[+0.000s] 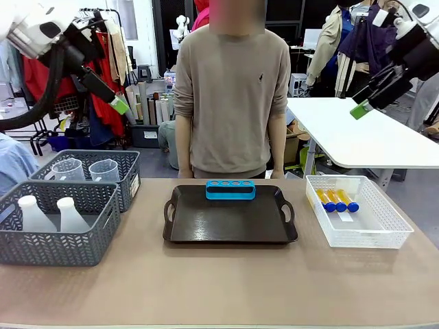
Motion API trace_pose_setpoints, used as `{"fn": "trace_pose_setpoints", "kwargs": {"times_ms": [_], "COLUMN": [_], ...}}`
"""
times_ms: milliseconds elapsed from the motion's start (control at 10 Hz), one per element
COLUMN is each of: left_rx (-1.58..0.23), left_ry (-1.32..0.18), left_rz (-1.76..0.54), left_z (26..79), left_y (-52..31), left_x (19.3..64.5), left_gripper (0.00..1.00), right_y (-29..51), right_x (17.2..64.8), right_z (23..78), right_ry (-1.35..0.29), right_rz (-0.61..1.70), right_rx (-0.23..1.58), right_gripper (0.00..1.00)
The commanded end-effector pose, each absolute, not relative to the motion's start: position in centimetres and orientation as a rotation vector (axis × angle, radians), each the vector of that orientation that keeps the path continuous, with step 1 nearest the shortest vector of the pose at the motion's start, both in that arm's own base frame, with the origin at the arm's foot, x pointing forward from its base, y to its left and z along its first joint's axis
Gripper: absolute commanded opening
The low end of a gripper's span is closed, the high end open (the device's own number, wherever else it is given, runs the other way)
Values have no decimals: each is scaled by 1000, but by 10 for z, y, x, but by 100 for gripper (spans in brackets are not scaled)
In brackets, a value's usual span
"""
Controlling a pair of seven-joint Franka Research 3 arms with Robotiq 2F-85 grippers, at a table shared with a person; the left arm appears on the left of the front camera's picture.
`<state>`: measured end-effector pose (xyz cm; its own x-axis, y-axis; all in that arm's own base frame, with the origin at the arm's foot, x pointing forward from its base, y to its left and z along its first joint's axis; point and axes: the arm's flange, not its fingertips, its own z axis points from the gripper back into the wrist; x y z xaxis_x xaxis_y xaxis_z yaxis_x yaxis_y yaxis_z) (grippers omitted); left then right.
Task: Prepare the laboratory tools.
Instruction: Pick up one Large Measuring Cup and place it on the Handle tray.
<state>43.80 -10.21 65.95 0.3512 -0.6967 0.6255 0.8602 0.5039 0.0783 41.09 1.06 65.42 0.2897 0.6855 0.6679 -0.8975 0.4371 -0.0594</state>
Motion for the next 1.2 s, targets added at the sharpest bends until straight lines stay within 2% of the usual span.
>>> {"fn": "trace_pose_setpoints", "kwargs": {"times_ms": [0, 500, 1100], "left_rx": [-313, -367, -361], "left_ry": [-693, -780, -752], "left_rz": [-1040, -1066, -1060], "left_z": [650, 639, 644], "left_y": [-82, -61, -66], "left_x": [444, 439, 440], "left_gripper": [100, 100, 100], "right_y": [0, 7, 7], "right_x": [413, 420, 418], "right_z": [655, 651, 649], "right_ry": [-780, -795, -772], "right_rz": [1135, 1138, 1115], "right_rx": [436, 461, 454], "right_gripper": [100, 100, 100]}}
